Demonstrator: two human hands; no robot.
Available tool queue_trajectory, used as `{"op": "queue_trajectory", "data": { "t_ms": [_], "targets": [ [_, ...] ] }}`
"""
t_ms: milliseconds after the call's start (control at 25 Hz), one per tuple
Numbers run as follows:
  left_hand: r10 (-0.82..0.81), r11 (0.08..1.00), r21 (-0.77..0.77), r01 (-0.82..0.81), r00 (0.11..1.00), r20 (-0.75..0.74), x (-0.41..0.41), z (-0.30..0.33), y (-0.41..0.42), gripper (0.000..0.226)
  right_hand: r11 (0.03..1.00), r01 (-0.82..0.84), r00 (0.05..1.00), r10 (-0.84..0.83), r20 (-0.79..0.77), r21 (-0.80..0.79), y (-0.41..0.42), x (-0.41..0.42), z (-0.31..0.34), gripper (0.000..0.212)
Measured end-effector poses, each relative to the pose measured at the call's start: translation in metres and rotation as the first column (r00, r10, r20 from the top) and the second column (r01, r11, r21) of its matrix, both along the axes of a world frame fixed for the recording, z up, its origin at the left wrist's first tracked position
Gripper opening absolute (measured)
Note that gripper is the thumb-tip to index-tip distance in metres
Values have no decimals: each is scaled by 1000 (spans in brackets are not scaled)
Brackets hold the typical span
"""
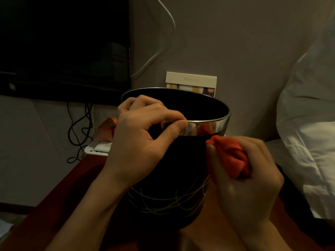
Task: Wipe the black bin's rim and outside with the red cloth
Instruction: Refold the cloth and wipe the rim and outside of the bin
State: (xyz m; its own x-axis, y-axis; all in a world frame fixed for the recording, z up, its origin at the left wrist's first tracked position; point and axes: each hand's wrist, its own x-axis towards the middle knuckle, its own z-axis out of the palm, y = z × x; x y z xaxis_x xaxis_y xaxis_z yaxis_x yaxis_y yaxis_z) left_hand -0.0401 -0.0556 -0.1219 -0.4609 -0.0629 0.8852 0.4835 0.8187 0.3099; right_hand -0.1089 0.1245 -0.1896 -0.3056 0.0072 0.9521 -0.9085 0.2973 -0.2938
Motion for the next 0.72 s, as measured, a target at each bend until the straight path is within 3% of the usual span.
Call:
{"op": "queue_trajectory", "data": {
  "t_ms": [120, 280, 520, 720],
  "targets": [
    [-3, 1000, 11, 3, 1000, -14, -1, 0, -1, 6, 999, -9, 1000, 10, 12, -47, -8, 1, -11, 18],
    [-11, 999, 33, 11, 1000, -9, 0, 0, -4, 6, 995, -58, 995, 65, -73, 83, -11, 0, -22, 23],
    [-10, 1000, 16, 10, 1000, -11, -1, 0, -4, 6, 997, -78, 997, 78, -10, -26, -8, -4, -18, 16],
    [-5, 1000, 18, 6, 1000, -20, -1, -1, -7, 6, 993, -97, 995, 98, -20, 64, -12, -1, -29, 22]
  ]
}}
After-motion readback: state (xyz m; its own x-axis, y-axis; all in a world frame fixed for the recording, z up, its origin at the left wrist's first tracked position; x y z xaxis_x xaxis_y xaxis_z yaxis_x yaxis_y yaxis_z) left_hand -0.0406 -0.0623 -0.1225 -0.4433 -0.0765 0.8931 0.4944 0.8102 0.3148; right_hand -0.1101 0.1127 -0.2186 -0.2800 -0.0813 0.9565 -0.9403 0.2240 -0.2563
